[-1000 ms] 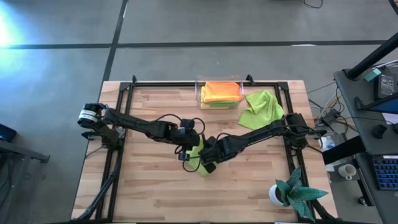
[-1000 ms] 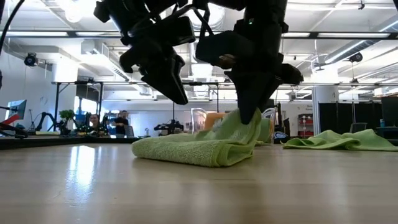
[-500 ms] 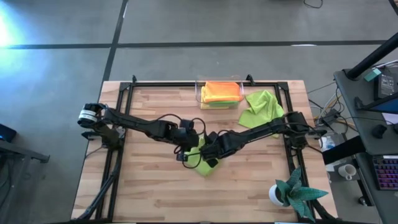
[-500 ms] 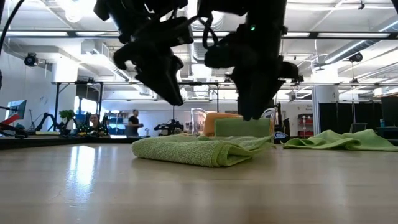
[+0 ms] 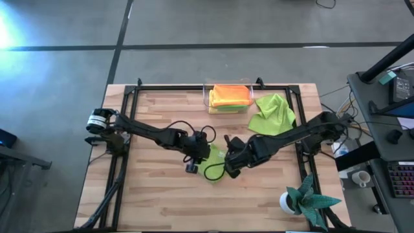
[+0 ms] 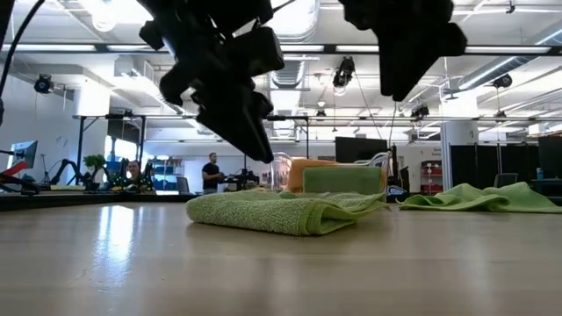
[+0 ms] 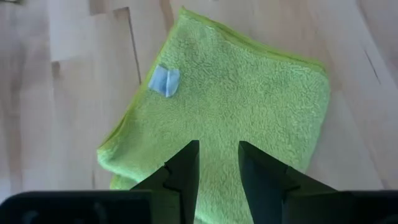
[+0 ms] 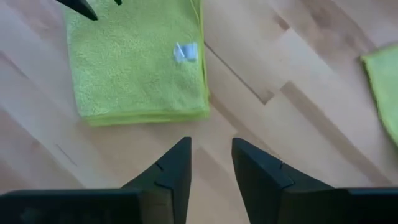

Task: Fold microfiber towels
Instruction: Put the light green microfiber cloth into the transparent bin

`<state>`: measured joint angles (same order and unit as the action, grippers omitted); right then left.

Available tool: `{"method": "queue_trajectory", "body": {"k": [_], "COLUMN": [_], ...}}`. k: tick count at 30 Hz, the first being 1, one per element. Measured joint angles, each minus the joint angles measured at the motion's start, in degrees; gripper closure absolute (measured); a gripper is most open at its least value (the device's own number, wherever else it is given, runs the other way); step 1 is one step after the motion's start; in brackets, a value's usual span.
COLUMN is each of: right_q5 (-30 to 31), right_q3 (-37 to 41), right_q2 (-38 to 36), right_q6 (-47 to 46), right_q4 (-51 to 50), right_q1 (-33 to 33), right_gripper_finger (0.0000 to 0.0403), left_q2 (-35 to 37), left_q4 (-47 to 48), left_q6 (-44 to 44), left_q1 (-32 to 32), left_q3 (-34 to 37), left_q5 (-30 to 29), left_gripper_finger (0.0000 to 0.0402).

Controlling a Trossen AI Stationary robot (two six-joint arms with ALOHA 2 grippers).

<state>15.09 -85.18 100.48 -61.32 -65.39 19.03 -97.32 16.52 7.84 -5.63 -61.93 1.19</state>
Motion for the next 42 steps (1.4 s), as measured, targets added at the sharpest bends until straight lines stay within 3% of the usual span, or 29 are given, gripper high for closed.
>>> {"method": "queue_trajectory", "body": {"k": [5, 13, 24, 28, 33, 42], "right_q5": [-0.04, -0.23, -0.06, -0.04, -0.02, -0.06], "right_q3": [2.69, 3.67, 3.88, 3.88, 4.09, 5.30], "right_q2": [-1.24, -0.74, -0.69, -0.69, -0.69, -0.69], "right_q6": [-4.74, -8.76, -8.27, -8.11, -8.11, -7.65], "right_q4": [0.11, 0.49, 0.50, 0.44, 0.20, -0.16], "right_q1": [2.09, 4.25, 4.32, 4.30, 4.30, 4.72], "right_gripper_finger": [0.0291, 0.0299, 0.0309, 0.0308, 0.0308, 0.0307], "left_q2": [-4.11, -8.29, -8.33, -7.62, -4.08, 7.26], "left_q4": [-3.23, -2.68, 1.99, 1.98, -0.22, 0.16], "left_q6": [-0.40, -8.25, -40.86, -46.54, -45.13, -24.94], "left_q1": [0.41, 1.81, 1.92, 1.76, 1.55, 0.88], "left_q3": [0.01, -0.07, 0.35, 0.54, 0.48, 0.48], "left_q5": [-0.32, -2.59, -7.76, -7.33, -7.75, -7.87], "left_gripper_finger": [0.0305, 0.0307, 0.0307, 0.0307, 0.0307, 0.0307]}}
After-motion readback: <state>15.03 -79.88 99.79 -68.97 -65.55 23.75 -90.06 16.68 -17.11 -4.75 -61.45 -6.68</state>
